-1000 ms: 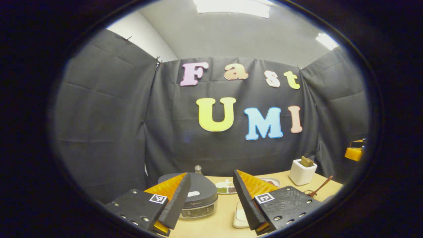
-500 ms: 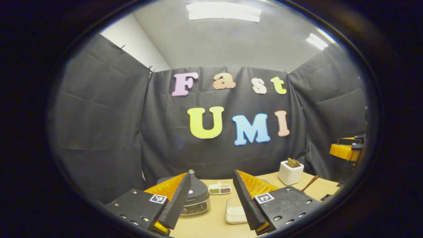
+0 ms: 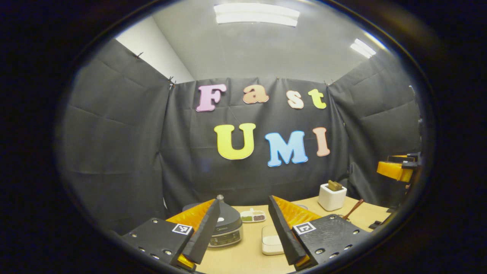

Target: Close the left gripper, press the button to open the rice cooker; take a wooden spoon from the chopstick holder with the right hand, scoop a spoonful of rice and pour it into the rice cooker, then put the wooden spoon back into the chopstick holder.

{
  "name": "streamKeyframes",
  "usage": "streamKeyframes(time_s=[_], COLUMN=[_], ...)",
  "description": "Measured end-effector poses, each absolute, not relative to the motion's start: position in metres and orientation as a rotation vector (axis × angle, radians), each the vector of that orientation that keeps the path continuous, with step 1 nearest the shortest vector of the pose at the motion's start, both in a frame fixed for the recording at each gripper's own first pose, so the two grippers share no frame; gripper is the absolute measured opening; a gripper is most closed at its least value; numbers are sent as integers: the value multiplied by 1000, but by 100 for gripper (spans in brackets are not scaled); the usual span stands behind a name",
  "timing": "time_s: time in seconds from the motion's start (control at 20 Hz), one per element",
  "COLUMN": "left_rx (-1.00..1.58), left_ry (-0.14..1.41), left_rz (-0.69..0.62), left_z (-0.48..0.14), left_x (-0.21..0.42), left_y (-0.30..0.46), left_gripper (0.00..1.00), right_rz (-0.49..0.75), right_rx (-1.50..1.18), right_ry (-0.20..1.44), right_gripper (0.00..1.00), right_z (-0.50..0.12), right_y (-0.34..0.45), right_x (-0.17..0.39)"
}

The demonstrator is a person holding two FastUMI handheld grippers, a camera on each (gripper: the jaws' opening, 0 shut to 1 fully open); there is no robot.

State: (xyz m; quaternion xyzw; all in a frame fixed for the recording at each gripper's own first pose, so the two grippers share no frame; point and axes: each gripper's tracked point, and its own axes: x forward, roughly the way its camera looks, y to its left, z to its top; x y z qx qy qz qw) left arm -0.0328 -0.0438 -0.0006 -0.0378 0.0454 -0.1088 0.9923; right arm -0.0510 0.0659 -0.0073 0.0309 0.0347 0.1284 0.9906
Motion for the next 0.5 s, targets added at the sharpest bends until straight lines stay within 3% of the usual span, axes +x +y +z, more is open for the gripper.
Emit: streamKeyframes(time_s=[0.5], left_rx=[-58], left_ry=[80], left_rz=[-231], left_z=[0], left_x=[-32], left_y=[-42], left_gripper=[80], right_rz=[243], right_rx=[77], right_ry=[60], right_gripper=[98], right_z=[-5], right_y=[66], right_x=[-55])
